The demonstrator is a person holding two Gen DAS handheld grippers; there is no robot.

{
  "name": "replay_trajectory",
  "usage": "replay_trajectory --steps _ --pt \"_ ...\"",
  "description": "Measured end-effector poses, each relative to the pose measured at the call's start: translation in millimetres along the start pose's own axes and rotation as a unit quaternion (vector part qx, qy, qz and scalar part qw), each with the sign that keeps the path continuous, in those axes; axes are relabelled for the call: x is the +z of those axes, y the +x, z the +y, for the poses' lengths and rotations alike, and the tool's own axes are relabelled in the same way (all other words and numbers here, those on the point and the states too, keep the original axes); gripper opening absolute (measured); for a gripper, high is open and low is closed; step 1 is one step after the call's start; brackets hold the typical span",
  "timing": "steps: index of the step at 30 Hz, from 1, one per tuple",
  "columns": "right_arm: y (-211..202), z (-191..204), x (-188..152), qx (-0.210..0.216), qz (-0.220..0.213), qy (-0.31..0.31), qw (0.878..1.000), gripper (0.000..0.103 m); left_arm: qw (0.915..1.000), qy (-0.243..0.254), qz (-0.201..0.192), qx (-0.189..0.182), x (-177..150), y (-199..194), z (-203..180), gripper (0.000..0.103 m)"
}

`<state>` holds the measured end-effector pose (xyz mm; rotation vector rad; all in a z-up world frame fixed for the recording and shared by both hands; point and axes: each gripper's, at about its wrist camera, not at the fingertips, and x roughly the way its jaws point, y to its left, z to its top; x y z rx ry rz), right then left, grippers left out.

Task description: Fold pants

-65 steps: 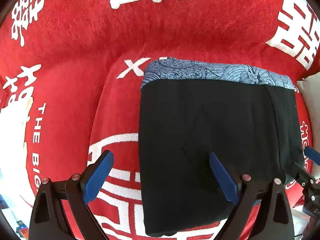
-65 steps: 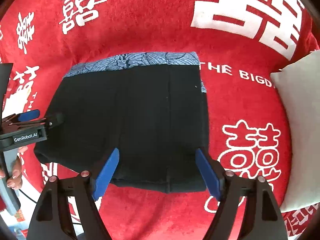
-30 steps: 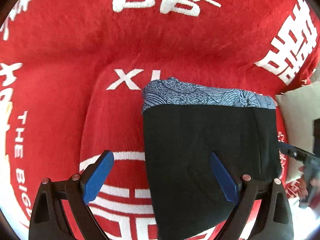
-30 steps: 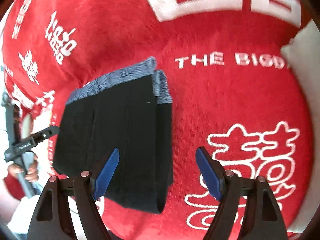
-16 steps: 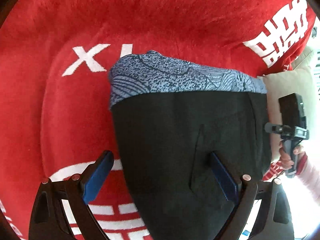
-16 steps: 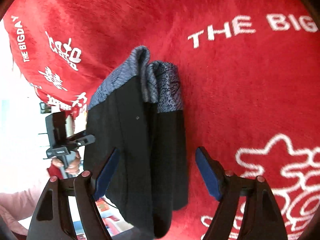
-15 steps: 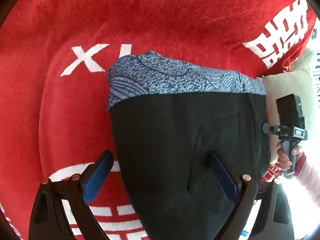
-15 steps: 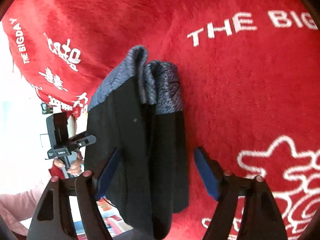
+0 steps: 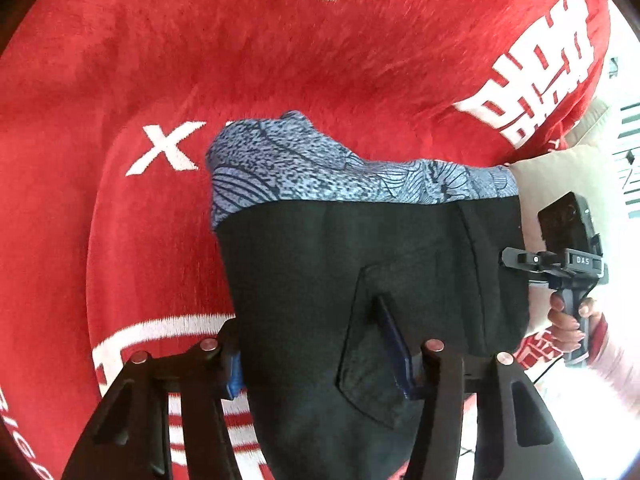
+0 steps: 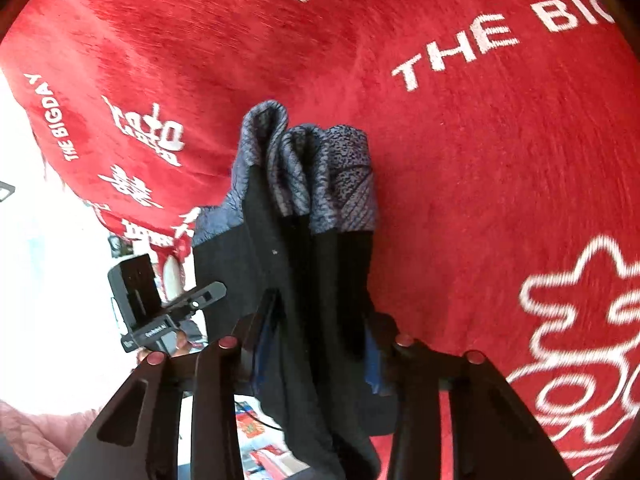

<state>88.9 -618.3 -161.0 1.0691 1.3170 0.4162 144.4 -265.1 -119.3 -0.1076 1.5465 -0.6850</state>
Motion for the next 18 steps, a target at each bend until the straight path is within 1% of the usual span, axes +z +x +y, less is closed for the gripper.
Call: replay_trajectory --steps 3,6,9,14,18 --pt "-8.5 7.0 -9.7 0.017 -0.009 0.007 1.0 0.038 1.0 0.008 0.0 -0.003 -7.3 -15.2 -8.4 0.057" --pt "-15.1 19.8 -25.3 0.013 -0.009 -0.003 1.0 0.038 0.9999 0.014 0.006 -0.004 -17.0 -27.2 -16.4 0.057" --pt "-17.8 27.4 -45.4 0.017 -0.004 0.002 1.0 0.038 0.9999 0.001 0.012 -0.008 -29.5 -38.7 -18.6 0.057" --pt "-20.5 26.6 -82.5 0.032 0.004 0.03 0.999 0.038 0.9996 -0.019 0.017 -0.013 -50.8 -55.7 -23.0 0.057" --pt "-21.3 16.7 -97.8 0.035 0.007 0.042 0.998 0.038 0.9994 -0.026 0.021 -0.003 -66.7 -53.5 -18.3 0.057"
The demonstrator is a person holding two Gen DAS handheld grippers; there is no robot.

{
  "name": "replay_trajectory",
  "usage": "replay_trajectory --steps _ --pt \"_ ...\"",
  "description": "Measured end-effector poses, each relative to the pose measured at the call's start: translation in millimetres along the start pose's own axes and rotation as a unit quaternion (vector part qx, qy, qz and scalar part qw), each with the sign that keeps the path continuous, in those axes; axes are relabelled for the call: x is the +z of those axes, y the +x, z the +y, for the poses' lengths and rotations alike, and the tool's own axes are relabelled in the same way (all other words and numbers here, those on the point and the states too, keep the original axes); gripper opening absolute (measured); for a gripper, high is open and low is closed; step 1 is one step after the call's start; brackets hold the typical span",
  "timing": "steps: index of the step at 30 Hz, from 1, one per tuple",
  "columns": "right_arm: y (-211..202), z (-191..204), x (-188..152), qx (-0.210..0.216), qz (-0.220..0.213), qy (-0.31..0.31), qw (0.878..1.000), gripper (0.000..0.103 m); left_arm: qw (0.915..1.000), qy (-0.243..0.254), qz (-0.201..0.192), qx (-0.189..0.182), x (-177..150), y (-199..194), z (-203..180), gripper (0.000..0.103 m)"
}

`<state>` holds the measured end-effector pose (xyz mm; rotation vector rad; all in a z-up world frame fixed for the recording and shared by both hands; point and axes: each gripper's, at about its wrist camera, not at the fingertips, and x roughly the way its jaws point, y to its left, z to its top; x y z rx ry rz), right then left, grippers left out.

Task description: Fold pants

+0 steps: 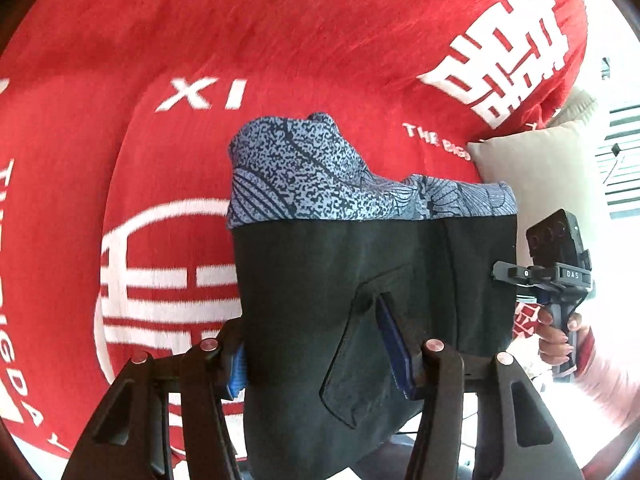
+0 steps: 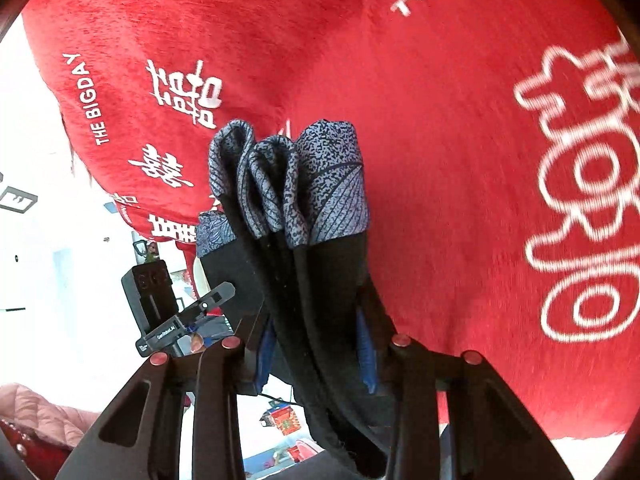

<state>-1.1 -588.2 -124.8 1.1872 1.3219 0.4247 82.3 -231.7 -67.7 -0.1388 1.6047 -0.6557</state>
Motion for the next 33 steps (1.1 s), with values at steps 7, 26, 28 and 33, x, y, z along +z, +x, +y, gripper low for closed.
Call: replay_trajectory --steps 7,26,28,33 --pt "22.7 -19.7 9.7 -0.095 -0.003 -0.029 0.995 0.045 0.9921 0.045 -0.032 0.112 -14.8 35.4 10.6 0.084" --pt "-2.7 20.1 -28.6 -0.342 -0.065 -0.082 0.934 0.078 0.9711 0.022 -0.053 0.232 -48.9 3.5 -24.9 0.096" --pt "-3.7 27.0 -41.0 -0.367 -0.073 -0.081 0.924 0.08 0.971 0.03 -0.052 0.231 -59.6 -4.6 -34.5 0.101" --pt "-5.5 57.0 -79.0 -0.393 -0.1 -0.09 0.91 0.089 0.9701 0.05 -0.047 0.233 -81.2 -17.8 -57.4 0.103"
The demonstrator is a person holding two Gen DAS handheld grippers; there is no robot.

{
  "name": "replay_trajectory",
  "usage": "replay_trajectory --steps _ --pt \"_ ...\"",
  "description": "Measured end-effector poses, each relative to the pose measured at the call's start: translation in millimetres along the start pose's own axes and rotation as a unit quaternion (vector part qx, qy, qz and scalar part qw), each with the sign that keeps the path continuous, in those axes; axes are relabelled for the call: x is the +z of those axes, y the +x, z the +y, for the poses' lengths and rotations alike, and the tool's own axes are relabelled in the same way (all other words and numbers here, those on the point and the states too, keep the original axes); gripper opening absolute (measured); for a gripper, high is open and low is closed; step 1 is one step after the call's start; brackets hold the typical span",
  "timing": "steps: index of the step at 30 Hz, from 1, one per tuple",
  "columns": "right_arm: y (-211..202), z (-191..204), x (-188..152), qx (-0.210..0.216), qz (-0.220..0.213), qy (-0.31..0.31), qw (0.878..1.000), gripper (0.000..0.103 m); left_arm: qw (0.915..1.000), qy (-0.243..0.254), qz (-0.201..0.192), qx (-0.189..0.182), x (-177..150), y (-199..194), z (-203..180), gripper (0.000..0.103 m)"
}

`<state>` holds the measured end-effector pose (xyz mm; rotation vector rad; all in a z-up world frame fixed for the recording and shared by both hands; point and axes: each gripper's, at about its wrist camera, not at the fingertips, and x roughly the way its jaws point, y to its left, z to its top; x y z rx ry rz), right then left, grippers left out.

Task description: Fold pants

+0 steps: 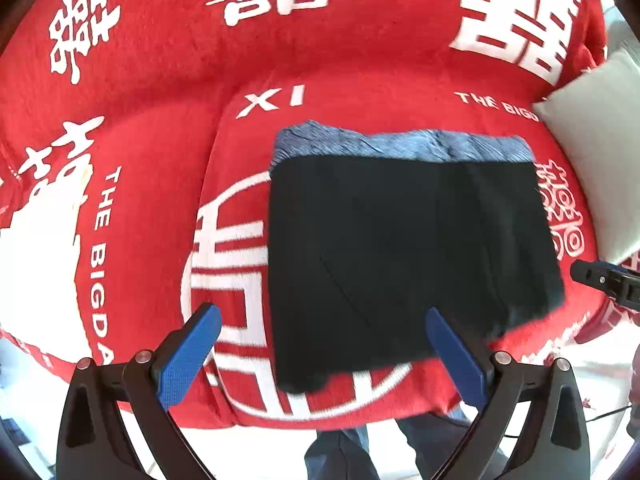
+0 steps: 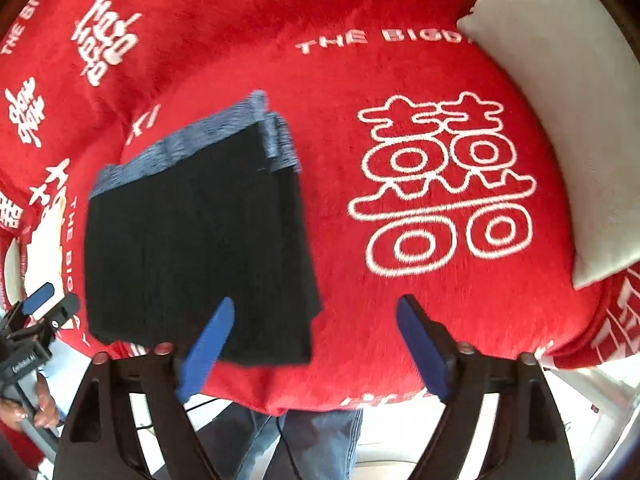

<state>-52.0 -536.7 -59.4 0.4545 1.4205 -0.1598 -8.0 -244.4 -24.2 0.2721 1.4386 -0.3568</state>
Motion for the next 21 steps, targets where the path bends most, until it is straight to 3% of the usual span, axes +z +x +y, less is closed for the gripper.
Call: replay_trajectory --steps 5,11,21 --pt "-28.2 28.8 -19.4 -0.014 -0.028 -0.004 1.0 0.1 0.9999 0.007 0.006 0.01 -13.2 -22.3 -8.7 0.103" --pt "-58.1 62.7 -34.9 -0.037 -0.058 -0.012 0.998 0.1 0.9991 0.012 -0.014 0.038 -22.8 -54.2 -10.3 0.103" --pt "-84.8 102.8 -53.4 -0.07 -0.058 -0.049 0.995 0.1 0.9983 0.009 -0.025 0.052 -33.3 -79.3 -4.2 0.103"
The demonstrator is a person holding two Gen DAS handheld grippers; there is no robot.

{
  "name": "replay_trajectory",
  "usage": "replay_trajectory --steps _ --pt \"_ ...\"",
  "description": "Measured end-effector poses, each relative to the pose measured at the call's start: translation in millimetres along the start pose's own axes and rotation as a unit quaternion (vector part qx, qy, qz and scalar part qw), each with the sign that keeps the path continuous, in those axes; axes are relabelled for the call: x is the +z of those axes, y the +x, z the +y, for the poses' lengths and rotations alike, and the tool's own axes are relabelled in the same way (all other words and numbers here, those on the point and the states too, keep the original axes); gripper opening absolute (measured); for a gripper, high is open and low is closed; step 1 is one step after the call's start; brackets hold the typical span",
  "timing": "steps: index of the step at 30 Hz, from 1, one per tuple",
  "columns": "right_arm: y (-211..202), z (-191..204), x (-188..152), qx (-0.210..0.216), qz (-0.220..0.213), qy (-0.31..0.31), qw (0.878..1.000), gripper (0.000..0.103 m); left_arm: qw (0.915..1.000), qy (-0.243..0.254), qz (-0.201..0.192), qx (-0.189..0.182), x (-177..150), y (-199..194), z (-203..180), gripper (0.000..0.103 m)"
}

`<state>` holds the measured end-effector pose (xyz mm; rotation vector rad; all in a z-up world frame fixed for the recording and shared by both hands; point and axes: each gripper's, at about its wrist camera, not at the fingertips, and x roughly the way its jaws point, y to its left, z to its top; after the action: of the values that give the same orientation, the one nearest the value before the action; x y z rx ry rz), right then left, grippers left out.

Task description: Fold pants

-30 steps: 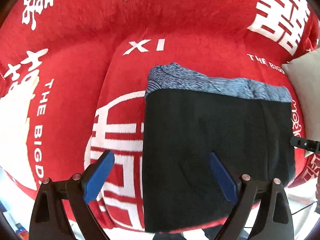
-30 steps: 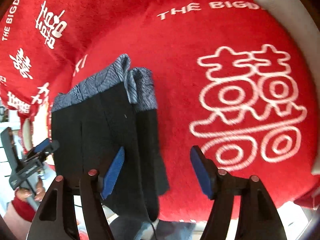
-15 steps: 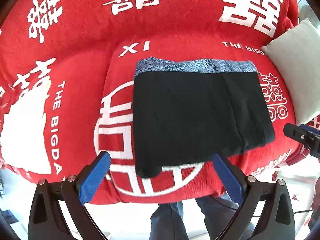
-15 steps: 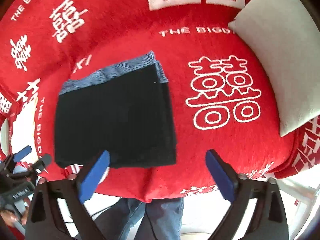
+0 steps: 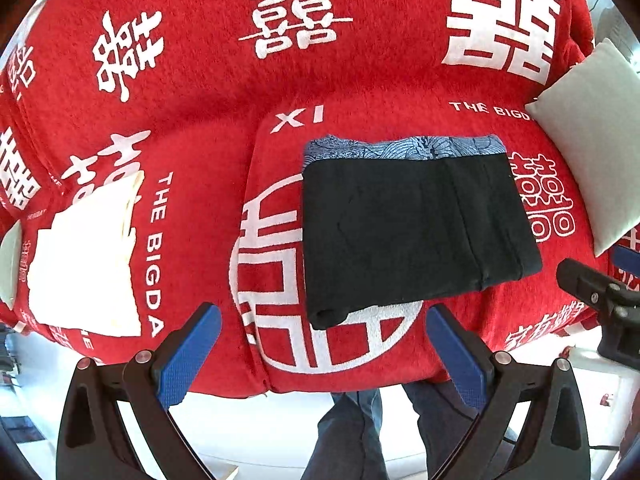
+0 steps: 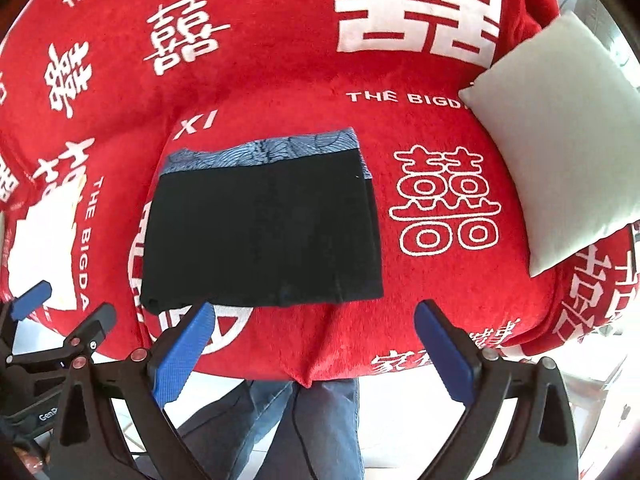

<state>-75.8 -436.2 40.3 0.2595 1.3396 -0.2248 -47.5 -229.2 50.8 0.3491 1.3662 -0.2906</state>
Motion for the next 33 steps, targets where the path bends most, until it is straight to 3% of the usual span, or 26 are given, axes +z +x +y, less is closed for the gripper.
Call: replay_trajectory --steps 15,33 --pt "-16.4 31.8 -5.6 -0.024 0.012 -0.036 0.999 0.1 0.9999 0.004 0.011 -0.011 -8.3 -10.8 3.0 0.103" --pt "-20.4 36.0 -0.5 -0.034 0.009 -0.03 0.999 0.1 0.9999 0.008 0.003 -0.007 -4.3 -14.7 5.5 0.103"
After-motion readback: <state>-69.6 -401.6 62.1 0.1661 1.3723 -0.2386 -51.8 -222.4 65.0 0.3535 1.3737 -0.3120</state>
